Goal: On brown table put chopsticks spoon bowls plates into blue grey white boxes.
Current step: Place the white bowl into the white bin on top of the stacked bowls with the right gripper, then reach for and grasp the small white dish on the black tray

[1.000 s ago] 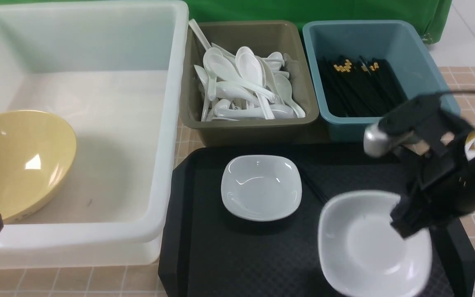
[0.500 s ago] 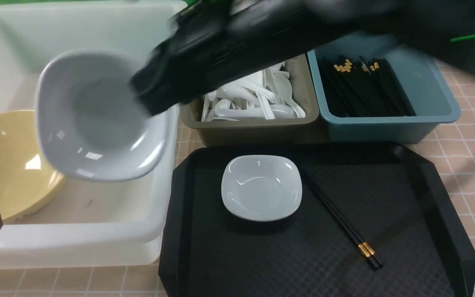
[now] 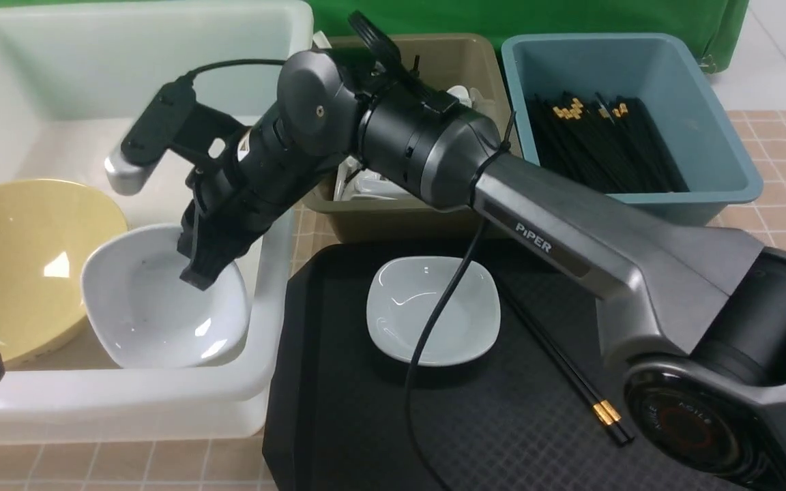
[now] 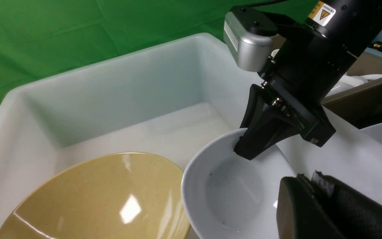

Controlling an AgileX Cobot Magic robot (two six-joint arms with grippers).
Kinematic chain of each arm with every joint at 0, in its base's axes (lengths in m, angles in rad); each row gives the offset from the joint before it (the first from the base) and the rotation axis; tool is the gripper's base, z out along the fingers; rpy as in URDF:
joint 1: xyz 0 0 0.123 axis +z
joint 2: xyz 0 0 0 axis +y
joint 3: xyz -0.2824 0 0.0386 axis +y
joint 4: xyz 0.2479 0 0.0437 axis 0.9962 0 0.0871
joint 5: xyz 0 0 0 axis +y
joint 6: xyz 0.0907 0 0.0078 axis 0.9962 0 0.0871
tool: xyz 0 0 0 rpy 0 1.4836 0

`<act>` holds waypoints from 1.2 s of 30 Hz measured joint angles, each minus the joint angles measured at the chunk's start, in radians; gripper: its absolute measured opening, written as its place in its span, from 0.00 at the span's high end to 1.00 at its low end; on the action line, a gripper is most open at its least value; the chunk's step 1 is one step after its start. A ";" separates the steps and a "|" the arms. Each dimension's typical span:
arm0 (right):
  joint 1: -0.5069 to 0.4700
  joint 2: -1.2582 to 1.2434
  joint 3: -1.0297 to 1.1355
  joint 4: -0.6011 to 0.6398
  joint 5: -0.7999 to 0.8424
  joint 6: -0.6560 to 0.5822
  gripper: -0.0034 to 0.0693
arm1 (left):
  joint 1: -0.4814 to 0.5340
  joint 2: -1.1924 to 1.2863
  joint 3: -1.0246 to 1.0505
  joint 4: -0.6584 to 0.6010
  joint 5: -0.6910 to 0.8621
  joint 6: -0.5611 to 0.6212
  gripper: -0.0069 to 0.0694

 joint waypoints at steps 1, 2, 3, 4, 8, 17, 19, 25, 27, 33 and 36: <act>0.003 0.002 0.000 -0.003 0.005 0.000 0.83 | 0.000 0.000 0.000 0.005 0.001 0.000 0.91; 0.004 0.004 0.000 -0.008 0.008 0.000 0.82 | 0.000 0.000 0.000 0.009 0.001 0.000 0.91; 0.005 0.004 0.000 -0.010 0.010 0.001 0.80 | 0.000 0.000 0.000 0.016 0.001 0.000 0.91; 0.005 0.004 0.000 -0.009 0.010 0.001 0.79 | 0.000 0.000 0.000 0.016 0.001 0.000 0.91; 0.005 -0.001 0.000 -0.009 0.015 0.017 0.54 | 0.000 0.000 0.000 0.025 0.001 0.000 0.91; -0.063 -0.246 0.138 -0.024 0.076 0.087 0.16 | 0.000 0.000 0.000 0.026 0.001 0.000 0.91; -0.122 -0.376 0.229 -0.024 0.066 0.110 0.15 | 0.000 0.000 0.000 0.026 0.001 0.000 0.91; -0.284 -0.610 0.492 -0.028 0.030 0.245 0.20 | 0.000 0.000 0.000 0.026 0.001 0.000 0.91; -0.344 -0.649 0.592 -0.030 0.072 0.304 0.22 | 0.000 0.000 0.000 0.027 0.001 0.000 0.91; -0.417 -0.742 0.895 -0.037 0.018 0.356 0.23 | 0.000 0.000 0.000 0.030 0.001 0.000 0.91; -0.427 -0.812 1.095 -0.029 -0.081 0.379 0.23 | 0.000 0.000 0.000 0.030 0.001 0.000 0.91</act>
